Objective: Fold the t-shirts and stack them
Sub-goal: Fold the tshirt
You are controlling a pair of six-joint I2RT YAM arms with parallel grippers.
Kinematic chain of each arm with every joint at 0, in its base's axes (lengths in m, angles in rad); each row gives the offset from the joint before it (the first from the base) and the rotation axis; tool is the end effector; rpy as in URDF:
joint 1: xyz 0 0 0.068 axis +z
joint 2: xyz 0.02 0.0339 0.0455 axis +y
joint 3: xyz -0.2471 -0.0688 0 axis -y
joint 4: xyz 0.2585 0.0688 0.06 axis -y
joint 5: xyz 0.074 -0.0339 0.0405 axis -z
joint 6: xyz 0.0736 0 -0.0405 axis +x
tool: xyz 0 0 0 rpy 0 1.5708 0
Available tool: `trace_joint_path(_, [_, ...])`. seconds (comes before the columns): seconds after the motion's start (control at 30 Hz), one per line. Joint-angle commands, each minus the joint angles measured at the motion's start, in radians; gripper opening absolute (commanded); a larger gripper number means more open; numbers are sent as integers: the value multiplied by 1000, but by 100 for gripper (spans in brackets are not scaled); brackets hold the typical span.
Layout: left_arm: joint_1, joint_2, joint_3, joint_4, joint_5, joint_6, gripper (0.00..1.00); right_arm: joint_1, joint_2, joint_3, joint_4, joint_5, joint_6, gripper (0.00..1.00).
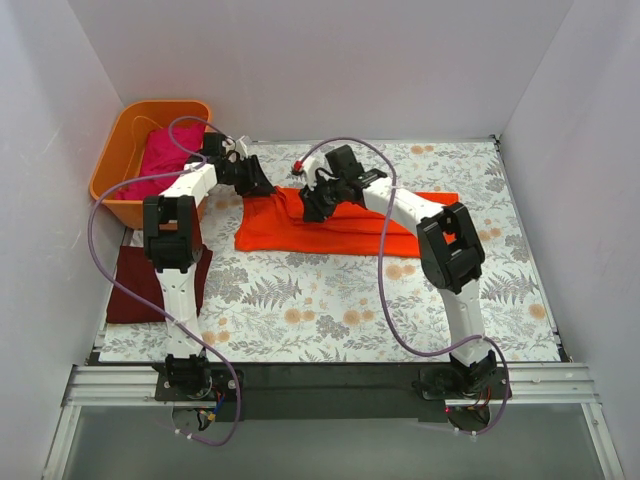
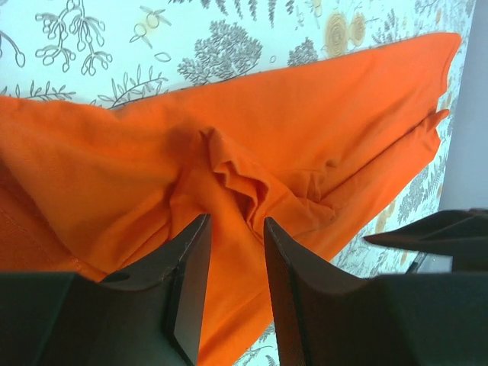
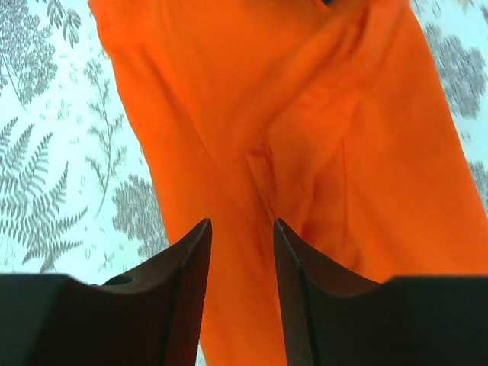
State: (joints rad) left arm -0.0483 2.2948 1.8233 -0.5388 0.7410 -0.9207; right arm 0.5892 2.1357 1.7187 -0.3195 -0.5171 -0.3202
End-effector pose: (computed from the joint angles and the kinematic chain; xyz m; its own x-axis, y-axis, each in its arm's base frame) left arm 0.5064 -0.0742 0.1260 -0.8257 -0.5481 0.1334 -0.4349 0.4681 -0.7692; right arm 0.4081 0.3165 0.1797 -0.2822 -0.5177 -0.8077 -0.9233 0.3753 0.0820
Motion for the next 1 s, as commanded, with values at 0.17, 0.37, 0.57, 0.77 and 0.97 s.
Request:
trace_joint_path(0.17, [8,-130,-25,10,-22,11,33,75,125,157,3,72,-11,40])
trace_joint_path(0.37, [8,-132,-12,5,-35,11,33,87,187,167,3,98,-22,35])
trace_joint_path(0.57, [8,-135,-41,-47,-65,48,33,84,227,182,7,225,-33,36])
trace_joint_path(0.77, [8,-152,-114,-84,-107,91,27,69,211,202,10,244,7,36])
trace_joint_path(0.97, [8,-149,-157,-111,-146,131,23,51,204,229,16,264,40,38])
